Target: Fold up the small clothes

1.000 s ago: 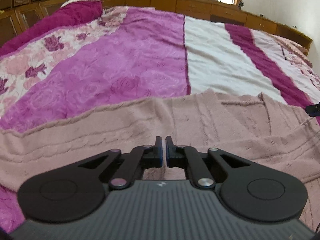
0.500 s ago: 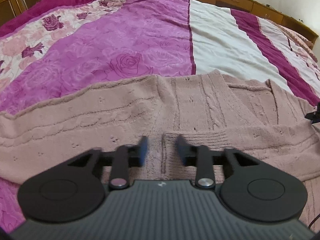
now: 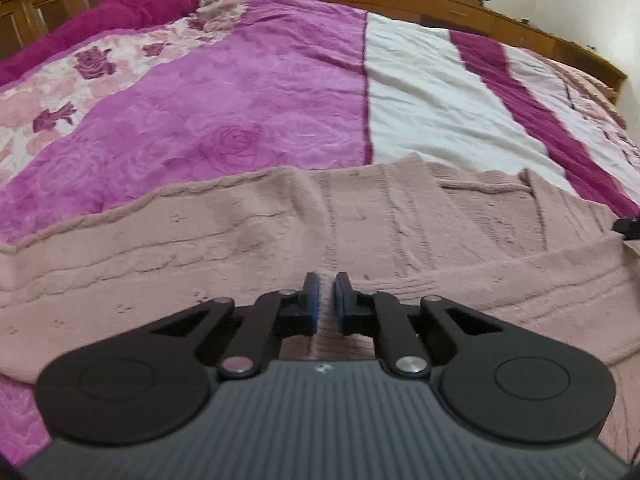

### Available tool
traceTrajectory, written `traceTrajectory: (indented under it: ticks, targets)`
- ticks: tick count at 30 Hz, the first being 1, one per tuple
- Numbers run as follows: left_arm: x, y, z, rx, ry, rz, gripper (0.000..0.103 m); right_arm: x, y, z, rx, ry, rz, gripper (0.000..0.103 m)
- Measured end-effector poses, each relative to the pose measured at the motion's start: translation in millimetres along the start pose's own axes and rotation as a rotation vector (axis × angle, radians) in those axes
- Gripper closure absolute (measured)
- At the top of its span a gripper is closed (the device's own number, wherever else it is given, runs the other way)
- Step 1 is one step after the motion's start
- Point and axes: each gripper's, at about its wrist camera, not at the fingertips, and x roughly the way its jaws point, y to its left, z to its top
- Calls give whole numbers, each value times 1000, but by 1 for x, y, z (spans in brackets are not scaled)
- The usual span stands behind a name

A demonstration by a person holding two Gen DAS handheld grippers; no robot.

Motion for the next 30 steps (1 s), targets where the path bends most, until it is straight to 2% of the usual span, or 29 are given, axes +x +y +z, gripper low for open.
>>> traceTrajectory:
  ticks: [5, 7, 9, 12, 15, 20, 22, 24, 27, 29, 30]
  targets:
    - [-6, 9, 2, -22, 8, -13, 92, -32, -23, 9, 55, -121, 114, 94]
    - [-13, 8, 3, -27, -7, -16, 92, -40, -27, 10, 23, -124, 131, 94]
    - [-21, 5, 5, -23, -28, -37, 92, -40, -26, 6, -29, -89, 157, 94]
    - [-30, -6, 6, 17, -44, -59, 92, -34, -20, -9, -133, -74, 105, 94]
    - [-27, -18, 4, 62, -21, -74, 91, -16, -22, -23, -156, -53, 15, 94]
    - [-4, -19, -6, 84, 60, -35, 91, -7, -36, -30, -120, -91, 40, 94]
    - [-6, -15, -6, 63, 57, -42, 90, -13, -38, -29, -106, -88, 56, 82]
    - [-11, -12, -4, 46, 57, -38, 90, -24, -36, -29, -121, -99, 60, 57]
    - [-19, -9, -2, 26, 58, -36, 90, -48, -33, -36, -168, -143, 76, 50]
    - [-26, -8, -1, 20, 51, -30, 80, -65, -33, -44, -187, -149, 93, 50]
    - [-30, -8, -1, 18, 46, -23, 78, -73, -34, -48, -193, -150, 102, 50]
